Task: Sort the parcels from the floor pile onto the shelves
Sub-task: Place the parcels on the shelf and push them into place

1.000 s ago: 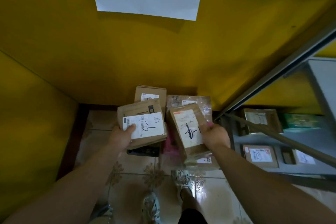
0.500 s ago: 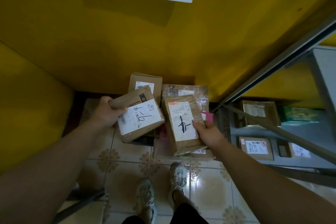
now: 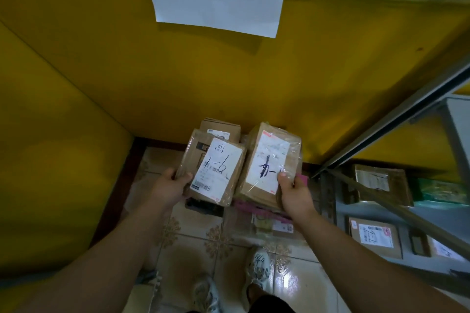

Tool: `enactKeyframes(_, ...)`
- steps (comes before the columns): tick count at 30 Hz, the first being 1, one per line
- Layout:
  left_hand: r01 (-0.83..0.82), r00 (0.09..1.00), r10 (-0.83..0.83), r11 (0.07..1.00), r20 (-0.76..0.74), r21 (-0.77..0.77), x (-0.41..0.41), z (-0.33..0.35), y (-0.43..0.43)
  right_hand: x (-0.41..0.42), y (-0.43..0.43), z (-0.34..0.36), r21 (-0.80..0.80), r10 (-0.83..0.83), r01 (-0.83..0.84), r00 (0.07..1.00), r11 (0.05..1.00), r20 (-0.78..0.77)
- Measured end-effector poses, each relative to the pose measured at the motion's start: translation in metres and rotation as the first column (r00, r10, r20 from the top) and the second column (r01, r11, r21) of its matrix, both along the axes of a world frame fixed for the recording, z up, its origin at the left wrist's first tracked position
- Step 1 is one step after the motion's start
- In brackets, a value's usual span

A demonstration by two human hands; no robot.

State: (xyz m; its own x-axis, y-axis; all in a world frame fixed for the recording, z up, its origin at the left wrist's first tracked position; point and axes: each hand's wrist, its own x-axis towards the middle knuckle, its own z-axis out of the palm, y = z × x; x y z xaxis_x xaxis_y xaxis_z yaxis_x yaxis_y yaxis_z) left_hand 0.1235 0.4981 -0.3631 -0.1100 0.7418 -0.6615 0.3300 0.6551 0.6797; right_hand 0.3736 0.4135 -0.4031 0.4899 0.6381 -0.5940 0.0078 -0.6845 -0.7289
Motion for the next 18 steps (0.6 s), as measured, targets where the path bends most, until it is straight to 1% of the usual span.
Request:
enactKeyframes(2, -0.027, 0.999, 0.026, 0.999, 0.025, 0.041, -0.008, 0.016, -0.005, -0.002, -0.001, 0.019, 0.075, -0.004, 0.005, 1.0, 0.997, -0.02)
enactKeyframes(5, -0.043, 0.991, 0.031, 0.995, 0.128, 0.094, -0.019, 0.043, -0.013, -0.009, -0.005, 0.049, 0.178, -0.015, 0.029, 0.997, 0.984, -0.078)
enactKeyframes(8, -0.007, 0.982, -0.026, 0.984, 0.185, 0.178, -0.029, 0.072, -0.019, -0.022, -0.01, 0.083, 0.244, -0.082, 0.127, 0.979, 0.961, -0.187)
enactKeyframes(11, 0.039, 0.969, -0.103, 0.961, 0.224, 0.273, -0.041, 0.098, -0.032, -0.036, -0.023, 0.113, 0.277, -0.096, 0.193, 0.94, 0.941, -0.329)
enactKeyframes(13, 0.05, 0.946, -0.144, 0.95, 0.29, 0.31, -0.052, 0.116, -0.042, -0.048, -0.04, 0.131, 0.331, -0.094, 0.235, 0.916, 0.914, -0.389)
enactKeyframes(16, 0.005, 0.887, -0.145, 0.953, 0.439, 0.304, -0.073, 0.141, -0.052, -0.066, -0.071, 0.155, 0.39, -0.083, 0.263, 0.903, 0.882, -0.422)
enactKeyframes(18, 0.025, 0.859, -0.183, 0.948, 0.478, 0.318, -0.086, 0.157, -0.058, -0.076, -0.09, 0.173, 0.414, -0.074, 0.268, 0.901, 0.87, -0.428)
